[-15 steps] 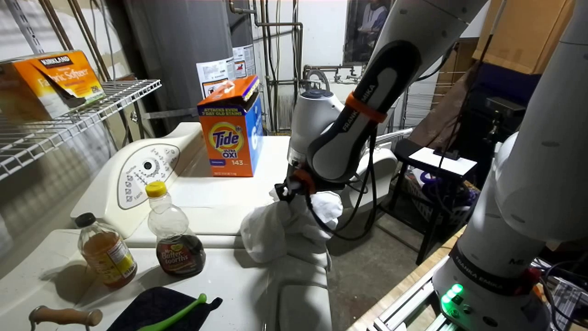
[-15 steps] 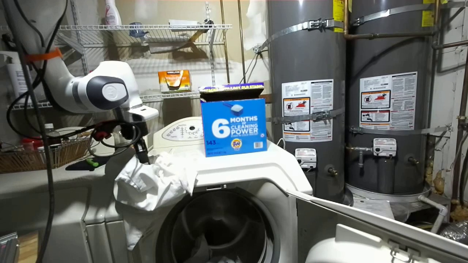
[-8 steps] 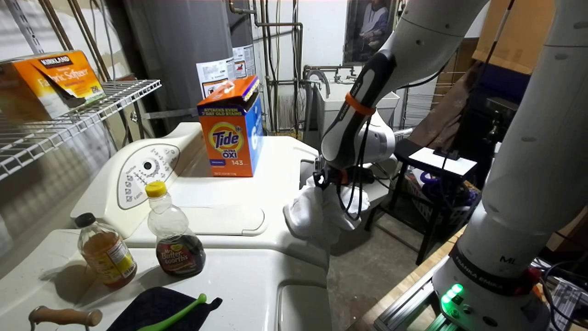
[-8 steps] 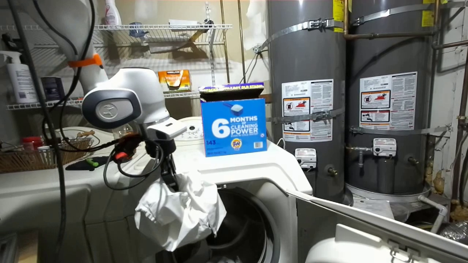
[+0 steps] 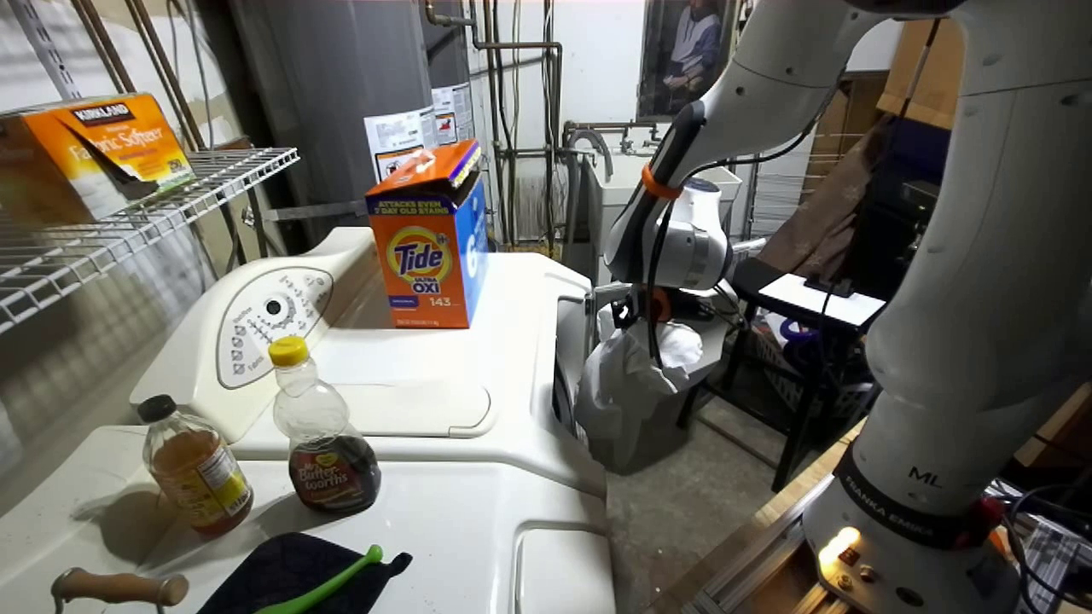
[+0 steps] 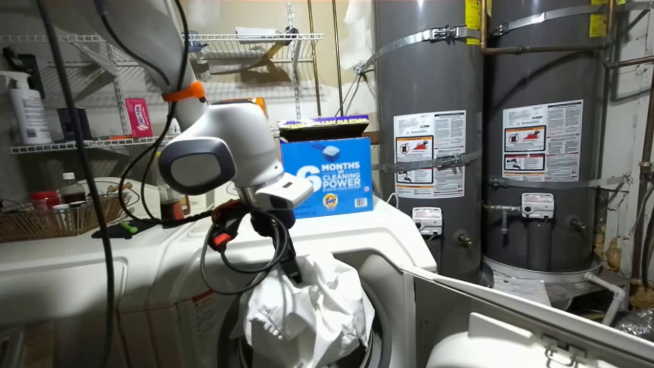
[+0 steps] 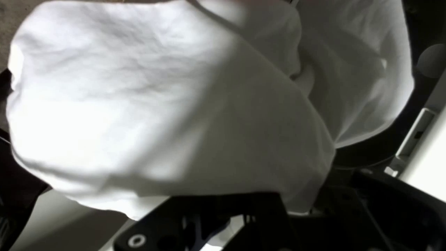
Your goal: Pick up the white cloth from the top of the washing machine then place it inside the machine.
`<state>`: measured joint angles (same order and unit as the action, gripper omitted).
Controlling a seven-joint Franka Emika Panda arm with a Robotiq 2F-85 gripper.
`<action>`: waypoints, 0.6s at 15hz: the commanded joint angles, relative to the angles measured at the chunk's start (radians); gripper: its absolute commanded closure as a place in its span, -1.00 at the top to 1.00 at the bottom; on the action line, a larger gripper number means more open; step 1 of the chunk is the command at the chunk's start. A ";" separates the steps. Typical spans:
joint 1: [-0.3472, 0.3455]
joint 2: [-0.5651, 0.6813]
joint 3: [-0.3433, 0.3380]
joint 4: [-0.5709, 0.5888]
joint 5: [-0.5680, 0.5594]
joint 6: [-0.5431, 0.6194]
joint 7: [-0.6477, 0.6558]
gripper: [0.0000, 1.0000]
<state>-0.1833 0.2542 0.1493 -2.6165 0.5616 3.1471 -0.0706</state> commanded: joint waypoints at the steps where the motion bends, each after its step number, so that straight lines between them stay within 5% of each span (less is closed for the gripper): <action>1: -0.060 0.217 0.084 0.153 -0.002 0.065 -0.061 -0.91; 7: -0.132 0.540 0.228 0.380 -0.032 0.230 -0.047 -0.91; 8: -0.089 0.424 0.185 0.282 -0.006 0.182 -0.043 -0.91; 9: -0.090 0.461 0.191 0.305 -0.007 0.192 -0.043 -0.63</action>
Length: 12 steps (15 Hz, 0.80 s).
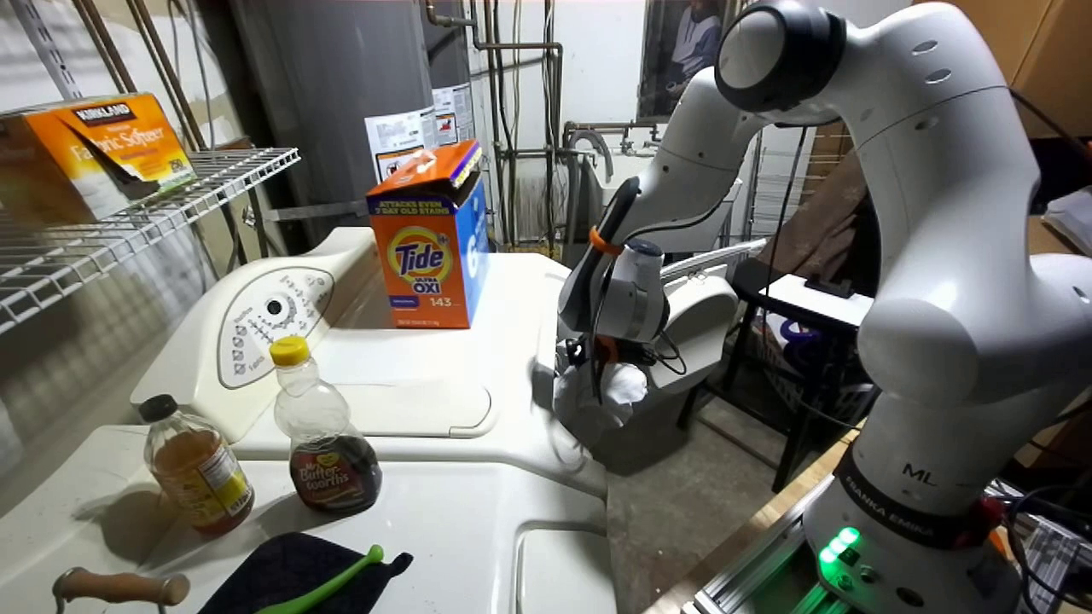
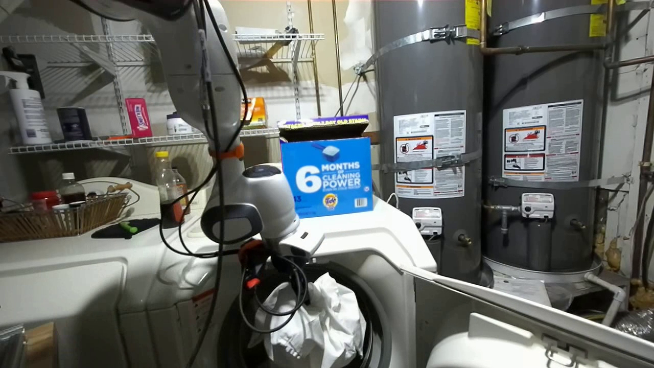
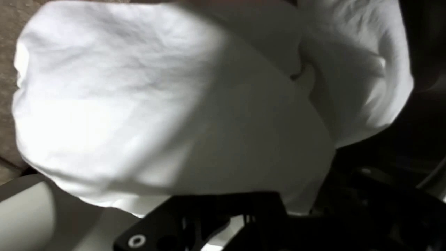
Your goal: Pick up the white cloth from the top of the washing machine then place it inside the machine.
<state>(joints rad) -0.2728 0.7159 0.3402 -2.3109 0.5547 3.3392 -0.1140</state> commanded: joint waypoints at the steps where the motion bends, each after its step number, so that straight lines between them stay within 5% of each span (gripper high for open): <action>1: 0.001 0.009 -0.002 0.002 0.000 0.000 0.000 -0.63; 6: 0.000 -0.008 -0.005 -0.004 0.000 0.000 0.000 -0.63; 7: 0.000 -0.010 -0.005 -0.005 0.000 0.000 0.000 -0.91; 9: 0.009 0.039 -0.010 0.044 -0.021 -0.021 -0.016 -0.91; 12: -0.049 0.137 0.058 0.135 -0.081 -0.004 -0.043 -0.91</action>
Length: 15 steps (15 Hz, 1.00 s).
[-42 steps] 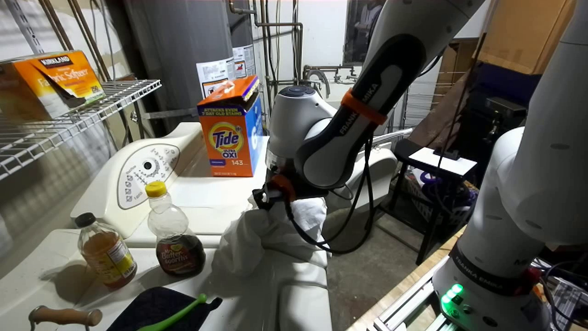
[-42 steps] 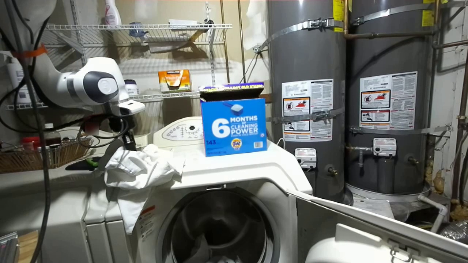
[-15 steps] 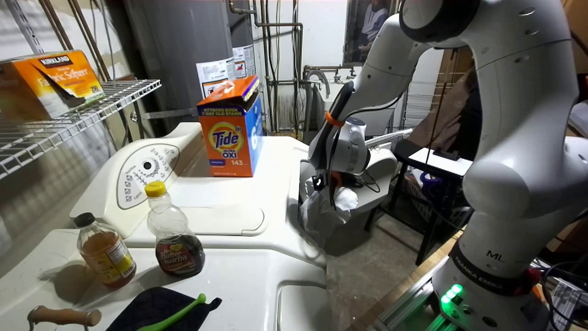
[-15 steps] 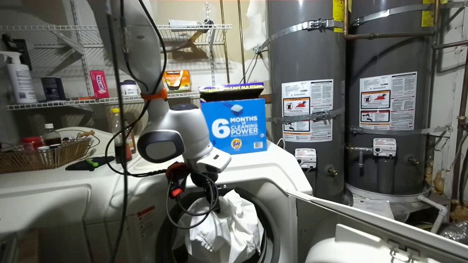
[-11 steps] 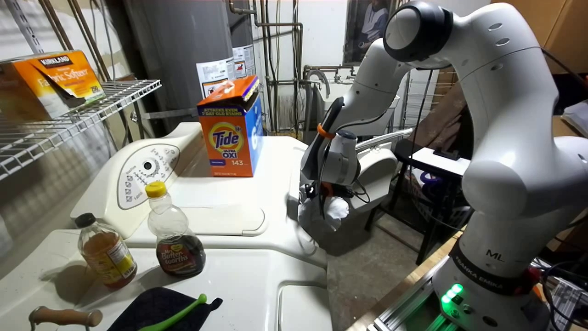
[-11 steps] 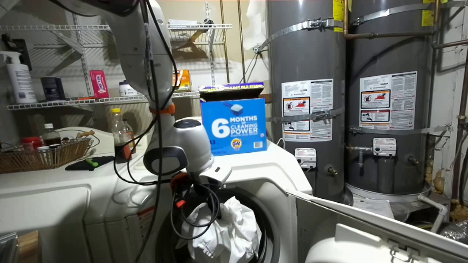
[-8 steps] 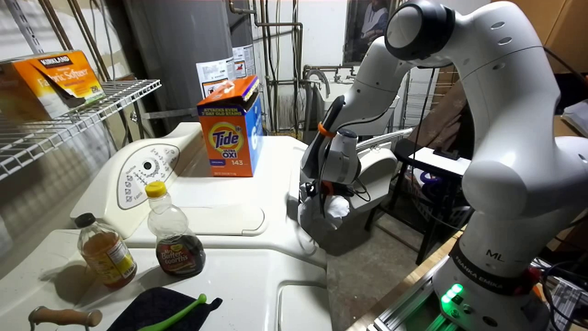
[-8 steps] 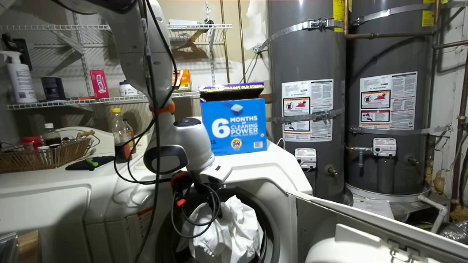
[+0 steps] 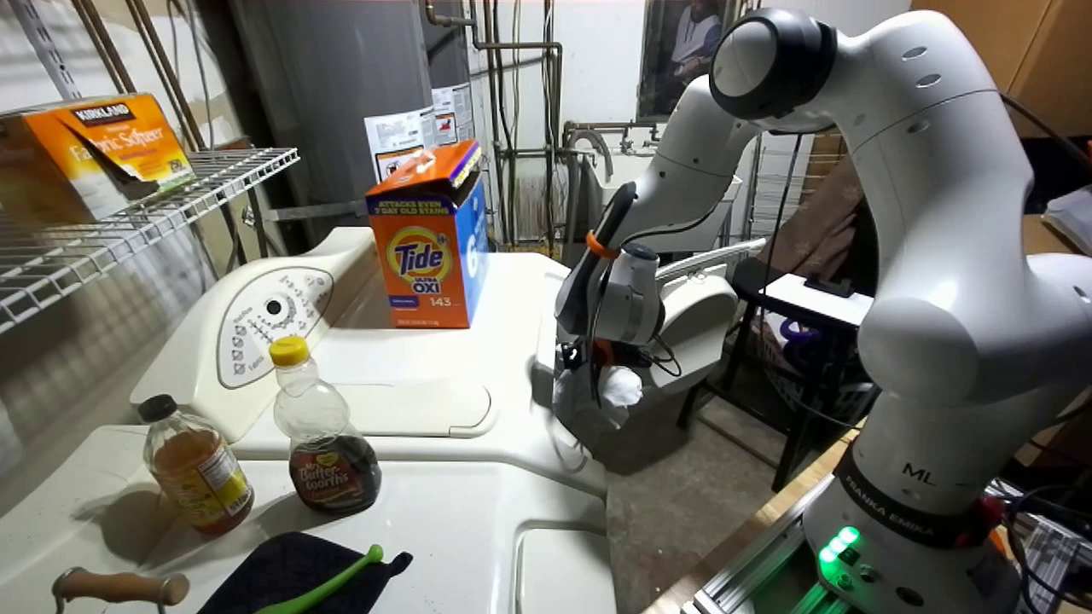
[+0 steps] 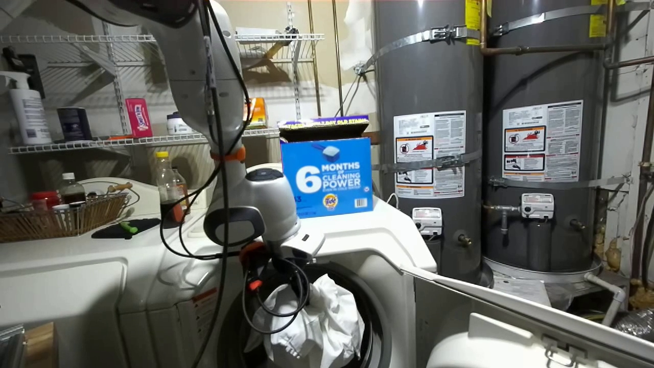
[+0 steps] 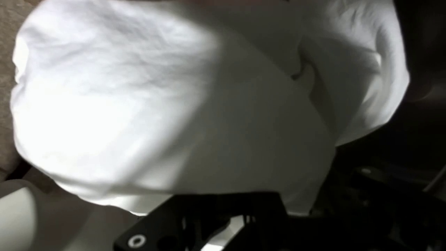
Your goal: Pick up the white cloth from the top of the washing machine then place it inside the machine.
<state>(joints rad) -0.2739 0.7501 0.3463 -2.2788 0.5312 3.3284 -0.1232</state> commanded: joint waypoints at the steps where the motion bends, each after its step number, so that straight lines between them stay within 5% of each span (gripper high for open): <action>1: -0.043 0.137 0.048 0.138 -0.072 0.011 -0.039 -0.91; 2: -0.044 0.166 0.042 0.165 -0.084 0.008 -0.044 -0.91; 3: -0.072 0.202 0.042 0.184 -0.234 0.002 0.061 -0.91; 8: -0.193 0.411 0.132 0.354 -0.462 -0.109 0.065 -0.91; 11: -0.254 0.526 0.192 0.445 -0.484 -0.230 0.025 -0.91; 15: -0.366 0.699 0.287 0.561 -0.466 -0.257 -0.053 -0.91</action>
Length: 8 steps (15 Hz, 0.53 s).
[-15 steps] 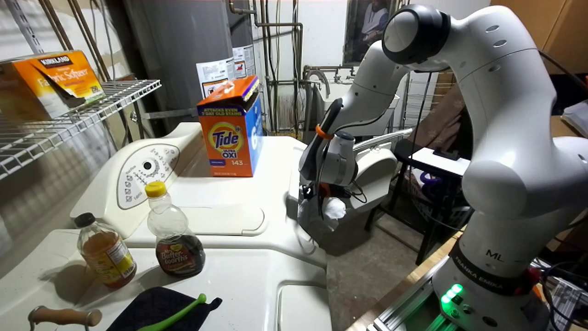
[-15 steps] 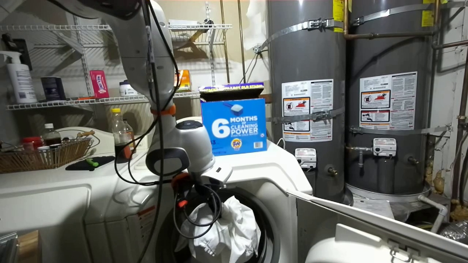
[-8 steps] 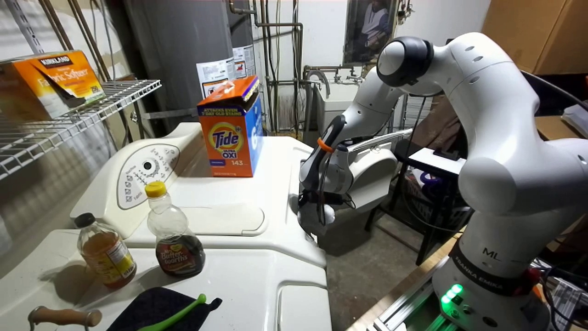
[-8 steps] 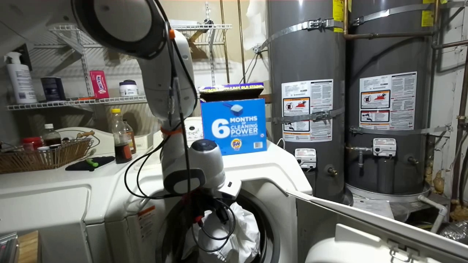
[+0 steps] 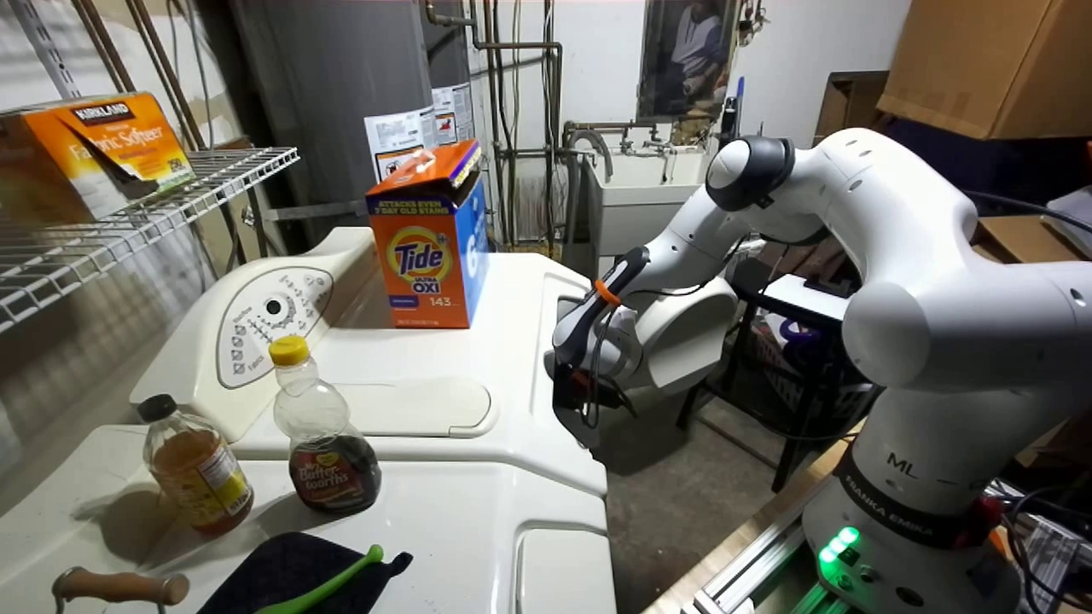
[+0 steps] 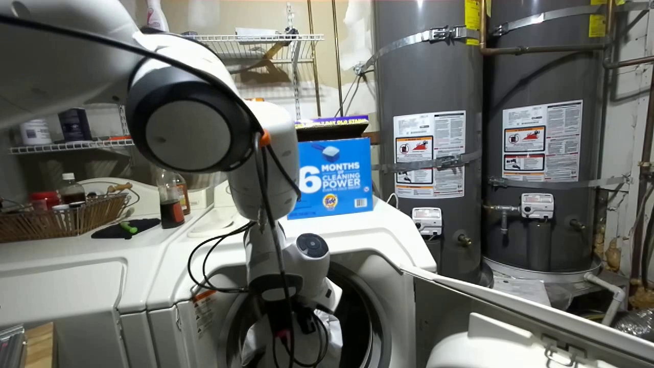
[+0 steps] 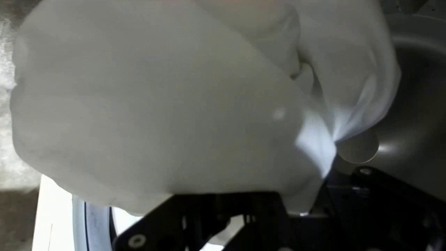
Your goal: Pick up the white cloth from the top of the washing machine then place it inside the machine.
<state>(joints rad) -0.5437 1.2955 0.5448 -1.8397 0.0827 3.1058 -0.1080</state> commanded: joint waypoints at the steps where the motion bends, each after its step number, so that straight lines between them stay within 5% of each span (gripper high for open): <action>1: -0.109 0.199 0.105 0.163 -0.023 -0.044 -0.086 -0.91; 4: -0.171 0.335 0.183 0.264 -0.042 -0.052 -0.165 -0.91; 5: -0.182 0.217 0.198 0.153 0.127 -0.041 -0.279 -0.91; 8: -0.208 0.236 0.293 0.189 0.270 -0.033 -0.483 -0.91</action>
<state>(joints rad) -0.7216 1.5313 0.7396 -1.6667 0.2089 3.0792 -0.4035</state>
